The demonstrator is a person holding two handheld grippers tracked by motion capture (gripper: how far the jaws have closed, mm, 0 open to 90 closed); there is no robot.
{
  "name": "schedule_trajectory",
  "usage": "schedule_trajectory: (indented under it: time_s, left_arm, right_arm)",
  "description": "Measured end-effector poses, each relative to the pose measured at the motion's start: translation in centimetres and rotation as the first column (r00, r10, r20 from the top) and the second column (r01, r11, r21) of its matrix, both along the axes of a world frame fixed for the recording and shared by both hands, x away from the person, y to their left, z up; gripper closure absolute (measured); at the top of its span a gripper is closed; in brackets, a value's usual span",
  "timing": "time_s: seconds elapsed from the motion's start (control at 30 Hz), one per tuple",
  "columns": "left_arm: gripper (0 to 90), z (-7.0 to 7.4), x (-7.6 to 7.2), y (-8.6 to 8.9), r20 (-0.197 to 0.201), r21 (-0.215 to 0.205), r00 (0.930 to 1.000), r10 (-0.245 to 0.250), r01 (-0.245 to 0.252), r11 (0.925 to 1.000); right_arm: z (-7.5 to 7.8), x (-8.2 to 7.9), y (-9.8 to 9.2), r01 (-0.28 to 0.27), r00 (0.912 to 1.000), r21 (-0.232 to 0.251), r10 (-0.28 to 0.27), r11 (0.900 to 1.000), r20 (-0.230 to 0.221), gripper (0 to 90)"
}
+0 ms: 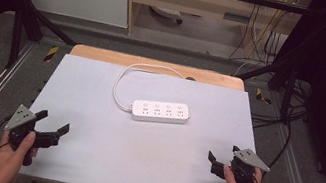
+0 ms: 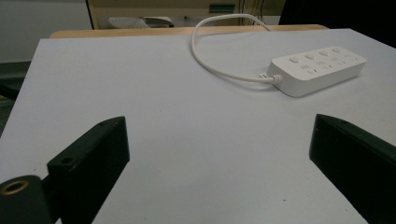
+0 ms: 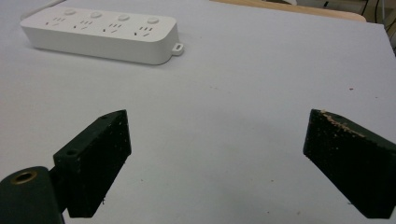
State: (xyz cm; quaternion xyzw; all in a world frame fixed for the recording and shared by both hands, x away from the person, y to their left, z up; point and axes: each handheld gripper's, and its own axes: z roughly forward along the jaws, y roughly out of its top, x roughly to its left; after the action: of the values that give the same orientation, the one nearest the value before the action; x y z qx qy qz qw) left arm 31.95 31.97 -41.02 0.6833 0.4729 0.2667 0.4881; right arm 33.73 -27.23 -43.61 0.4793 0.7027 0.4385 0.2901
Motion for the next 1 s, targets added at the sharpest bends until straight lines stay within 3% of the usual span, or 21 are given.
schedule_trajectory:
  time_s: [0.37, 0.57, 1.0]
  left_arm:
    - [4.9, -0.08, 0.09, 0.06, -0.011, 0.002, 0.9999, -0.004, 0.004, 1.0000]
    - [5.0, -0.08, 0.08, 0.02, -0.011, 0.002, 0.9999, -0.005, 0.005, 1.0000]
    - [5.0, -0.10, 0.09, -0.10, -0.009, 0.002, 0.9999, -0.008, 0.008, 1.0000]
  right_arm:
    - [0.12, -0.16, 0.37, -0.013, 0.9999, 0.007, 0.013, 1.000, 0.006, 6.3]
    - [0.41, -0.28, 0.19, -0.006, 0.9995, 0.019, 0.005, 1.000, 0.030, 6.1]
    - [0.78, -0.30, 0.29, -0.001, 1.0000, 0.051, 0.001, 0.999, -0.003, 3.3]
